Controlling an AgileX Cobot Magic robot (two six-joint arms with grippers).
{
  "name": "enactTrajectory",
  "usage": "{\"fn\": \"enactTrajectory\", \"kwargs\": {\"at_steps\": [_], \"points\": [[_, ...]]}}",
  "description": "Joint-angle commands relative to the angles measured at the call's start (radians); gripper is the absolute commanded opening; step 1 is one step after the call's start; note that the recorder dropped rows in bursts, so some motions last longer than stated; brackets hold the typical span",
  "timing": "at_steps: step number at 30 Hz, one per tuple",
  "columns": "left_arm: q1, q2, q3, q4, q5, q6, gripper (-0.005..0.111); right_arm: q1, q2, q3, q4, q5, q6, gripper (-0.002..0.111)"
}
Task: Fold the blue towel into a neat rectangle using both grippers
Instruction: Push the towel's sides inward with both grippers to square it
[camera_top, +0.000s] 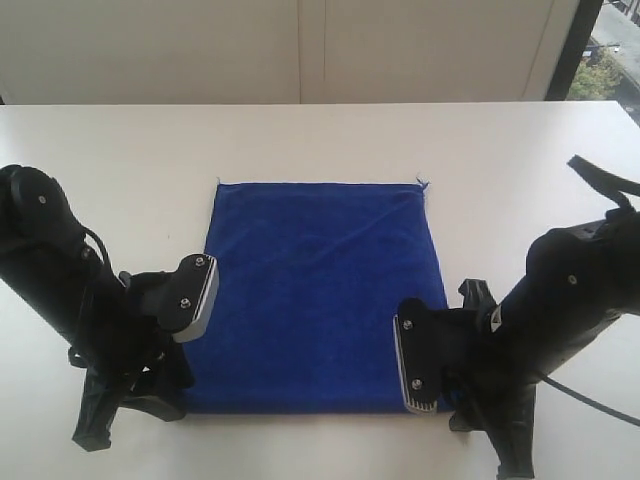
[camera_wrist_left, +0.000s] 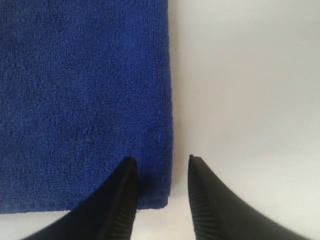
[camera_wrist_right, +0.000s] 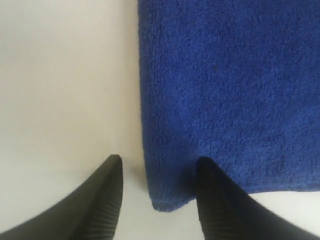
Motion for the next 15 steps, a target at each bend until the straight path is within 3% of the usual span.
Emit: {"fn": "enactTrajectory", "kwargs": {"at_steps": [1,5,9,11,14,15], "points": [[-0.006,0.021,0.002,-0.009,0.017,0.000,0.041,-0.002,0.016,0.005,0.003,-0.003,-0.006,0.044],[-0.006,0.064,0.002,-0.009,0.017,0.002,0.040,-0.002,0.016,0.005,0.003,0.001,-0.006,0.041],[-0.006,0.064,0.002,-0.009,-0.003,0.002,0.039,-0.002,0.016,0.005,0.003,0.001,-0.006,0.023],[-0.006,0.064,0.002,-0.009,-0.020,0.002,0.027,-0.002,0.016,0.005,0.003,-0.004,-0.006,0.017],[-0.006,0.064,0.002,-0.009,-0.024,0.002,0.000,-0.002,0.013,0.005,0.003,-0.010,-0.006,0.009],[-0.006,0.062,0.002,-0.009,-0.032,0.002,0.000,-0.002,0.009,0.005,0.003,-0.025,-0.006,0.008]]}}
